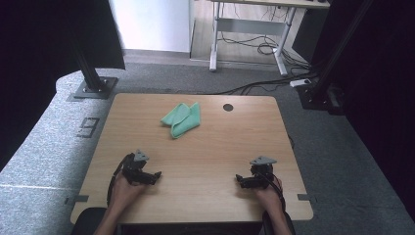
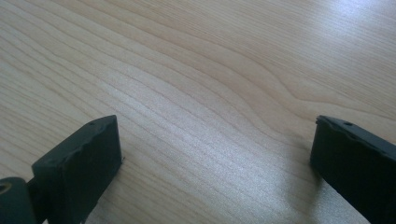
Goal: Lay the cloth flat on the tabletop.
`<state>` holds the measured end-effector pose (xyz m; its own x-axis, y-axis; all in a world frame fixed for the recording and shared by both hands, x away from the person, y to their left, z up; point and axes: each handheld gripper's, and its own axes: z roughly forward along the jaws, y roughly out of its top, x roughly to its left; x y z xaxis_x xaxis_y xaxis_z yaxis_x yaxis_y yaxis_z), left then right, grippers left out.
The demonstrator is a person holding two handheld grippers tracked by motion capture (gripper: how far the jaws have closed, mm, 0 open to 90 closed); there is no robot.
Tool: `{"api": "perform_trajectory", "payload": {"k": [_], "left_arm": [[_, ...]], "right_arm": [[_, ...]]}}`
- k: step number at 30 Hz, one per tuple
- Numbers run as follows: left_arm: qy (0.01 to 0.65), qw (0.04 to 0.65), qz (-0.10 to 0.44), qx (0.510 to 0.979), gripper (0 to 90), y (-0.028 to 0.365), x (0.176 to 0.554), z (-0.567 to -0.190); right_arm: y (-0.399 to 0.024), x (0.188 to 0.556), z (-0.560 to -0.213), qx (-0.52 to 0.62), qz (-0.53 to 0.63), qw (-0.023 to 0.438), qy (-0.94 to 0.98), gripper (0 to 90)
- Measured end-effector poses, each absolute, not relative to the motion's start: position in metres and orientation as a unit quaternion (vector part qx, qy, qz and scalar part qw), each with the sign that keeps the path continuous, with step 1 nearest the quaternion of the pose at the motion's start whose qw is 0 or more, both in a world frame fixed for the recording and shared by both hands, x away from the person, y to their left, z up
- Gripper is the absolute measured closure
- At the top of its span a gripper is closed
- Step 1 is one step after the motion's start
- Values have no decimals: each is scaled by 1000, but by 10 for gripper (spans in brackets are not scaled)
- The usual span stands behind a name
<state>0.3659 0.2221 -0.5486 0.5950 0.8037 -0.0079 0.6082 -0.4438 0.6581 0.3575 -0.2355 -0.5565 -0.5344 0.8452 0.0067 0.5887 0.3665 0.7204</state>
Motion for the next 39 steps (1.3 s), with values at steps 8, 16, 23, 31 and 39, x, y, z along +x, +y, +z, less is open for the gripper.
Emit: {"api": "perform_trajectory", "payload": {"k": [8,16,23,31,39], "left_arm": [[423,316,155,835,0,220,368,-549],[424,315,156,834,0,220,368,-549],[425,315,156,834,0,219,368,-549],[425,316,156,834,1,219,369,-549],[435,320,141,830,42,219,373,-545]], "right_arm": [[-234,358,-557,445,342,183,807,0],[-234,358,-557,445,342,183,807,0],[-234,358,-557,445,343,183,807,0],[-234,358,-557,445,342,183,807,0],[-234,357,-557,445,343,183,807,0]]}}
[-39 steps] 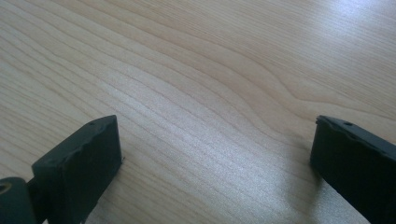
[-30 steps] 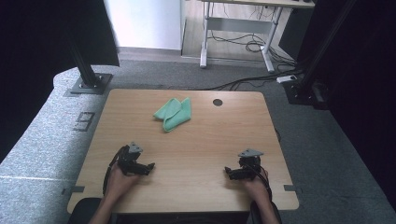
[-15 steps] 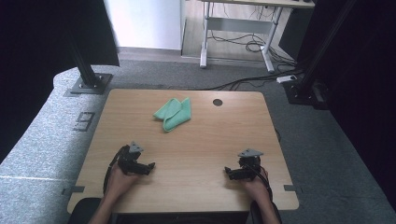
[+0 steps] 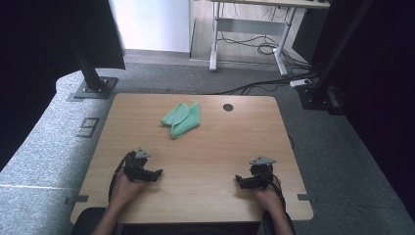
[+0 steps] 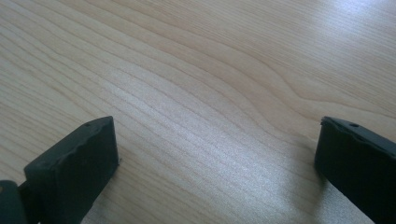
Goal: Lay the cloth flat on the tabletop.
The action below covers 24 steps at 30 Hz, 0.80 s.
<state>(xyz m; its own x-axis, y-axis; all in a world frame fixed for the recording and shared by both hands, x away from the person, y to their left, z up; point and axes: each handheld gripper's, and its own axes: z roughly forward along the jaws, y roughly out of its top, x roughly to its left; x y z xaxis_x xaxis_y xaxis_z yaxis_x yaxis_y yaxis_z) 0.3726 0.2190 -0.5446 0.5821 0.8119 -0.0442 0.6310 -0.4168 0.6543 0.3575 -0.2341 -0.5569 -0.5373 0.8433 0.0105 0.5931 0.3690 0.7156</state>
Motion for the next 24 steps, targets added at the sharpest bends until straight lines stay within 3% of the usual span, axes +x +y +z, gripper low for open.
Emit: {"api": "perform_trajectory", "payload": {"k": [6,9,24], "left_arm": [[430,322,146,831,76,217,377,-540],[426,329,150,830,139,216,381,-534],[413,344,150,830,190,200,409,-523]], "right_arm": [[-234,357,-557,445,343,183,807,0],[-234,357,-557,445,343,183,807,0],[-234,357,-557,445,343,183,807,0]]}}
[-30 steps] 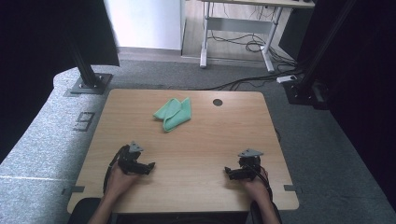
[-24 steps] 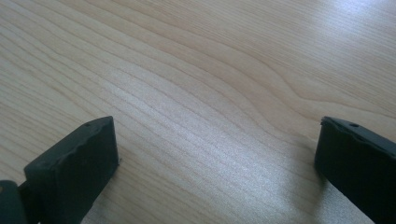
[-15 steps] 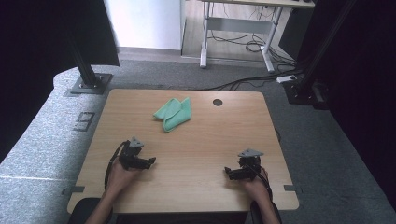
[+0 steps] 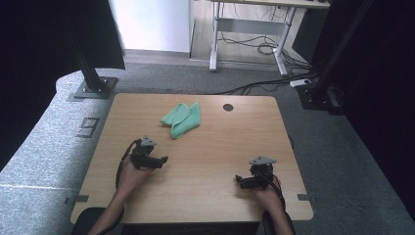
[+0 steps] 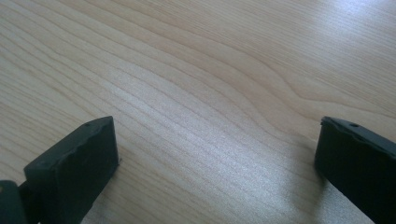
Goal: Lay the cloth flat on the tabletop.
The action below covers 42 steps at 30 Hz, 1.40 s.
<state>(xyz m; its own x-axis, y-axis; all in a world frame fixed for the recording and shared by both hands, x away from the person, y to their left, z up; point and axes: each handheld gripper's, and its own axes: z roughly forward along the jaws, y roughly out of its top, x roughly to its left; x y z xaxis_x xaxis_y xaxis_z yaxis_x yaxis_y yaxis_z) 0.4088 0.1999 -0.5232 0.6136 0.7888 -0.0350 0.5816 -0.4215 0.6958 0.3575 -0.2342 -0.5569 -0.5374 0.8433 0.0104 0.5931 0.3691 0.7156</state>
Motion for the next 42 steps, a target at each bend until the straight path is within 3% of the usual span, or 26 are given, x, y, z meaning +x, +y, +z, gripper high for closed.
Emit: {"api": "perform_trajectory", "payload": {"k": [28,42], "left_arm": [[412,346,172,825,440,173,476,-508],[427,325,184,823,611,159,505,-512]], "right_arm": [[-234,357,-557,445,343,182,807,0],[-234,358,-557,444,343,183,807,0]]}}
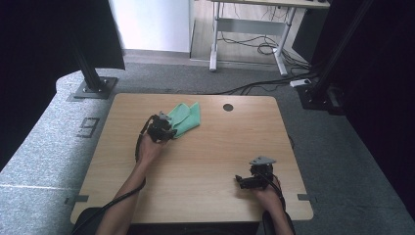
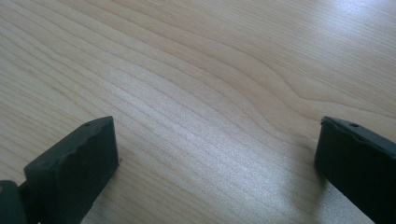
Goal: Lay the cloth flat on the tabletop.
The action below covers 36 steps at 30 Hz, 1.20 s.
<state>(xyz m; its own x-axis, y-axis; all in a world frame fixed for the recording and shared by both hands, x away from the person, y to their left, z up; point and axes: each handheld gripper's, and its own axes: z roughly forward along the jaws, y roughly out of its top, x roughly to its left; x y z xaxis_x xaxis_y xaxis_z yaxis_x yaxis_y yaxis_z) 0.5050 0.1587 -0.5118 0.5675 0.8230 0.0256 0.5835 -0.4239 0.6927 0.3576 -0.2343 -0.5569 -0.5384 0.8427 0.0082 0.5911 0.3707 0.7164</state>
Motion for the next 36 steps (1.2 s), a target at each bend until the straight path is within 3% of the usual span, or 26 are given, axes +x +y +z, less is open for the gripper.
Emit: {"api": "perform_trajectory", "payload": {"k": [3,5,7,36], "left_arm": [[434,314,179,825,675,159,510,-518],[436,313,173,826,786,161,510,-523],[434,314,173,826,826,161,509,-524],[400,344,135,839,827,180,420,-516]], "right_arm": [[-234,358,-557,444,343,183,807,0],[-234,358,-557,444,343,183,807,0],[-234,358,-557,444,343,183,807,0],[-234,357,-557,445,343,183,807,0]]}}
